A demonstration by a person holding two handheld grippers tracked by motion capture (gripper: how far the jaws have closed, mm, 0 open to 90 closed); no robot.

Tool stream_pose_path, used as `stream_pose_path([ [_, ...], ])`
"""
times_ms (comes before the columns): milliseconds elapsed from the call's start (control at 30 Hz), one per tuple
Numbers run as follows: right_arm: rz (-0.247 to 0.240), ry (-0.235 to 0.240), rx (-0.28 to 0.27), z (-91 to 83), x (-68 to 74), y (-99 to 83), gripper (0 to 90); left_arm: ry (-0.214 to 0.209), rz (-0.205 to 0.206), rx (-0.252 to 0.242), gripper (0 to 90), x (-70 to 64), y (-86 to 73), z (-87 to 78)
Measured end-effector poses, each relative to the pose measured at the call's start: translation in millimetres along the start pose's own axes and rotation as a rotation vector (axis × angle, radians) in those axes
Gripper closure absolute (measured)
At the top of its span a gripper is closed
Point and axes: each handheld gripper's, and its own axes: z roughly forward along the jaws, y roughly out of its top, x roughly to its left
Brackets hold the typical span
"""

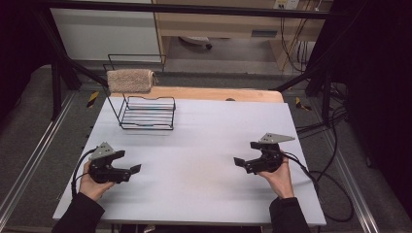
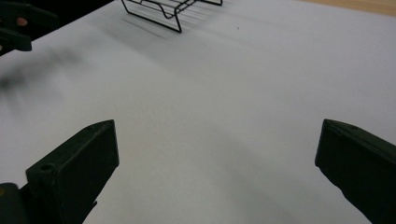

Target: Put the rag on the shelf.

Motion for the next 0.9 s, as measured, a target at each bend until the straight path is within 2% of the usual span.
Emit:
stream_pose_path([
  [233,0.041,0.005,0.012,-11.1,-11.3,-32.4,0.2,-0.006,0.024,0.021,10.3,-2.1,-5.9,4.9],
  [333,0.047,0.016,0.017,-17.1,-15.1,-40.1,0.2,-0.01,0.027,0.025,10.5,-3.0,-7.2,6.1],
  [533,0.052,0.003,0.0,-28.1,-20.3,-56.6,0.2,-0.015,0.028,0.031,10.5,-3.1,-10.2,8.1],
  [667,0.057,0.001,0.017,-31.3,-21.6,-64.2,0.2,-0.017,0.033,0.035,10.5,-3.1,-11.3,9.1],
  [900,0.061,-0.002,0.009,-32.3,-21.9,-66.8,0.2,-0.013,0.037,0.038,10.5,-3.9,-14.0,7.7],
])
